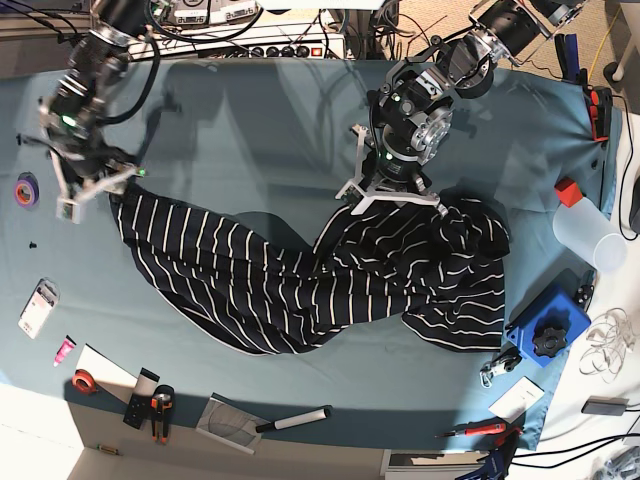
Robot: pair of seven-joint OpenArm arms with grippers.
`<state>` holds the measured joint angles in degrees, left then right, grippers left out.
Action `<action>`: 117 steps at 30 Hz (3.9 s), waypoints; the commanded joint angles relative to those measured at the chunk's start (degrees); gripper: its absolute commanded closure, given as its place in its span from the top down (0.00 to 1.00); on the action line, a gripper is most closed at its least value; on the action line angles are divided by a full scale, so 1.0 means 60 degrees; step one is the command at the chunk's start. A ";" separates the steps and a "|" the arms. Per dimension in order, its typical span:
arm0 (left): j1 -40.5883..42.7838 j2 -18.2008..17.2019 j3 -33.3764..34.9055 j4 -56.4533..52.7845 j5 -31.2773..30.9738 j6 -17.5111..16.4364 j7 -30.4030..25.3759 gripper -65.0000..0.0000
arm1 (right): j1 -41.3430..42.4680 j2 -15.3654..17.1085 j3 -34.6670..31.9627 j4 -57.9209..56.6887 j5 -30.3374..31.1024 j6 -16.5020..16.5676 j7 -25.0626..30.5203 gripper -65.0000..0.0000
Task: Layout the t-shirt on the table in an organized manner, then fold the t-shirt properly
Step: 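Grasp the shirt edge with the right gripper while left holds fabric, then lift the shirt with both grippers and swing it toward the table edge, then lower the held shirt onto the table with both grippers, spreading it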
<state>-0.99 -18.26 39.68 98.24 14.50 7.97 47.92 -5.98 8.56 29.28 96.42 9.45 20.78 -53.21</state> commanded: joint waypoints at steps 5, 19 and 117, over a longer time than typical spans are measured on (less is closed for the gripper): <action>0.0011 -0.0080 -0.0018 -0.0004 -0.0106 -0.0044 0.0437 0.16 | 0.0098 0.0135 -0.0772 0.0160 -0.0776 -0.0550 0.0036 0.49; 0.0007 -0.0080 -0.0018 -0.0004 -0.0098 -0.0040 0.0437 0.13 | 0.0127 0.0146 -0.0878 0.0160 -0.1603 -0.0652 -0.0113 0.00; -1.1770 -0.1464 -0.5577 -0.4211 -0.6448 -0.3107 0.3045 0.00 | 1.3463 0.2364 -0.2426 -0.7373 0.3333 0.1016 -0.0637 0.00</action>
<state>-69.25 -26.79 6.61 72.27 -24.12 -10.96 67.61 72.36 22.37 14.68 51.18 28.14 26.68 -59.79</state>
